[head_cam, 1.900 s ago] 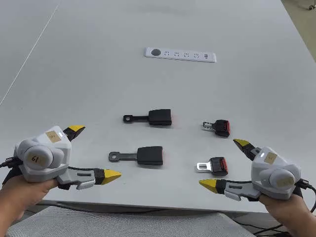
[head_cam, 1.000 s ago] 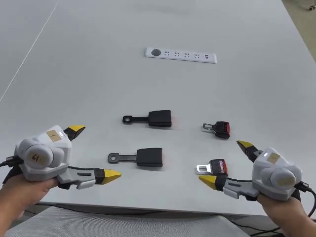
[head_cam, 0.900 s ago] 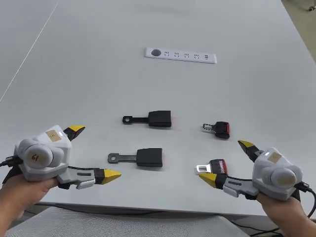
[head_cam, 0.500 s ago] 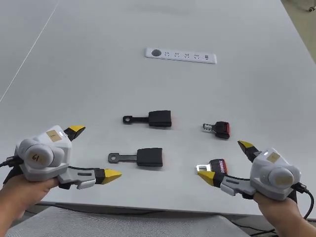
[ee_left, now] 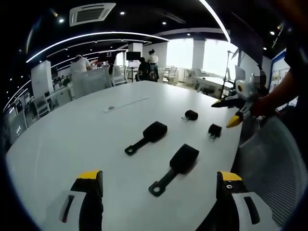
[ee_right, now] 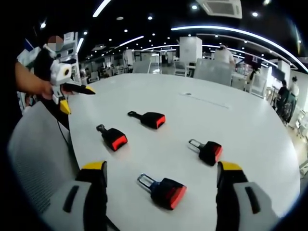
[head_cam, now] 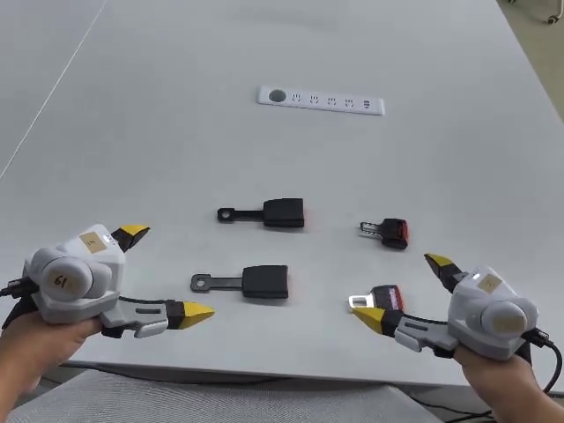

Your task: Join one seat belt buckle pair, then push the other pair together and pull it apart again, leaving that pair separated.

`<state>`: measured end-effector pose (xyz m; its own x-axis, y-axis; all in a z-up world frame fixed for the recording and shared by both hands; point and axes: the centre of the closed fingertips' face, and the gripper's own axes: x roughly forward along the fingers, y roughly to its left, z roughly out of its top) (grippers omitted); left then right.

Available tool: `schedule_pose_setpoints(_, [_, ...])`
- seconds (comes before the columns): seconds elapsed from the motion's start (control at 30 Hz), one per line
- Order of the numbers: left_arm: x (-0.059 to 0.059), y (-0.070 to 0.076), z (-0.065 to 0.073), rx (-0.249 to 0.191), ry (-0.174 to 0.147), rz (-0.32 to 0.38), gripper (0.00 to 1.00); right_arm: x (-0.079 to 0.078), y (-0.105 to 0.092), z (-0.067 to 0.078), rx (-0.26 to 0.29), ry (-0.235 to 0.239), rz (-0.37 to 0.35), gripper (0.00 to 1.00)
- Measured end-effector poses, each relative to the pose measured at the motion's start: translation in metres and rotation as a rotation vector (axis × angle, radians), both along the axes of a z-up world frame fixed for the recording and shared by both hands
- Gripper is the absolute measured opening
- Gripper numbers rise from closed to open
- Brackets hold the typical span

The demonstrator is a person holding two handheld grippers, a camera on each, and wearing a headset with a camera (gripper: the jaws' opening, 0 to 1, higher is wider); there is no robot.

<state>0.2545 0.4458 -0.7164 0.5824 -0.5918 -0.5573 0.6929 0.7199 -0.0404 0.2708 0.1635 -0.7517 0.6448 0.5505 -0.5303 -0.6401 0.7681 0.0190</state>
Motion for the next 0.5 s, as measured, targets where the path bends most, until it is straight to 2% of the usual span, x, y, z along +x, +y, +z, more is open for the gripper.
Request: schedule_pose_setpoints(0.5, [0.0018, -0.0014, -0.0022, -0.004, 0.005, 0.0, 1.0, 0.0005, 0.0021, -0.0009, 0.007, 0.005, 0.021, 0.96])
